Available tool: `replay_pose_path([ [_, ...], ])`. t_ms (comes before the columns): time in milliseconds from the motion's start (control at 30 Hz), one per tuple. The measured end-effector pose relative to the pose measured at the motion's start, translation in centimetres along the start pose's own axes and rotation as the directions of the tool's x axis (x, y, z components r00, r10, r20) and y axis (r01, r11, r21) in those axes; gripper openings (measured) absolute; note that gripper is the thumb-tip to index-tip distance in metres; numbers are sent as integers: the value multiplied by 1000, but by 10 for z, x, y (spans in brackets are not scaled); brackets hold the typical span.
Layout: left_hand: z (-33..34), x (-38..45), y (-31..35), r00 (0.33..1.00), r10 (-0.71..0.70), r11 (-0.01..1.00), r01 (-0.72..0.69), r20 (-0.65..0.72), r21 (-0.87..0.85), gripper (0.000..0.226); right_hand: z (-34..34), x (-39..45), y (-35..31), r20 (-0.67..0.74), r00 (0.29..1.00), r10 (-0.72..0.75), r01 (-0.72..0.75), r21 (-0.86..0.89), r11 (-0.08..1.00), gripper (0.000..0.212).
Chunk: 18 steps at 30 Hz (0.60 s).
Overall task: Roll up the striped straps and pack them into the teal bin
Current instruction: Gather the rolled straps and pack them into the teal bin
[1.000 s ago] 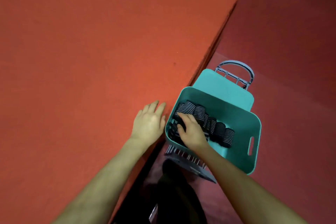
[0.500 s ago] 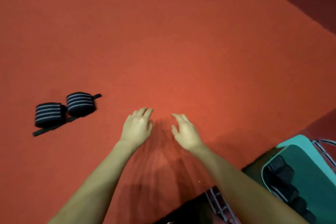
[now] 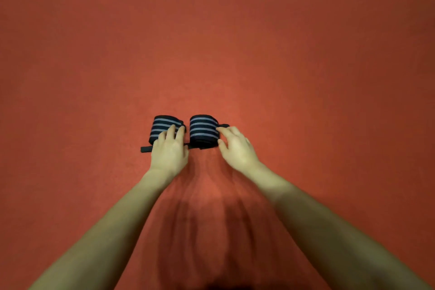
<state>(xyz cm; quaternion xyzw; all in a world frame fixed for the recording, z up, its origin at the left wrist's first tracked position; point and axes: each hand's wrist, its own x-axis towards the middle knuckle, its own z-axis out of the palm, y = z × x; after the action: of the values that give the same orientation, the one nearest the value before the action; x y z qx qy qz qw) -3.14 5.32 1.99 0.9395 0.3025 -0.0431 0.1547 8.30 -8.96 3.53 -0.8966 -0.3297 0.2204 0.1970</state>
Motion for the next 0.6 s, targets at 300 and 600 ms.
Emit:
replay_pose_path([
  [300, 23, 59, -64, 968, -211, 977, 206, 135, 50, 74, 52, 88, -26, 97, 973, 208, -184, -213, 960, 67],
  [600, 39, 69, -85, 951, -275, 935, 298, 138, -193, 74, 93, 100, -37, 76, 980, 182, -180, -25, 983, 74],
])
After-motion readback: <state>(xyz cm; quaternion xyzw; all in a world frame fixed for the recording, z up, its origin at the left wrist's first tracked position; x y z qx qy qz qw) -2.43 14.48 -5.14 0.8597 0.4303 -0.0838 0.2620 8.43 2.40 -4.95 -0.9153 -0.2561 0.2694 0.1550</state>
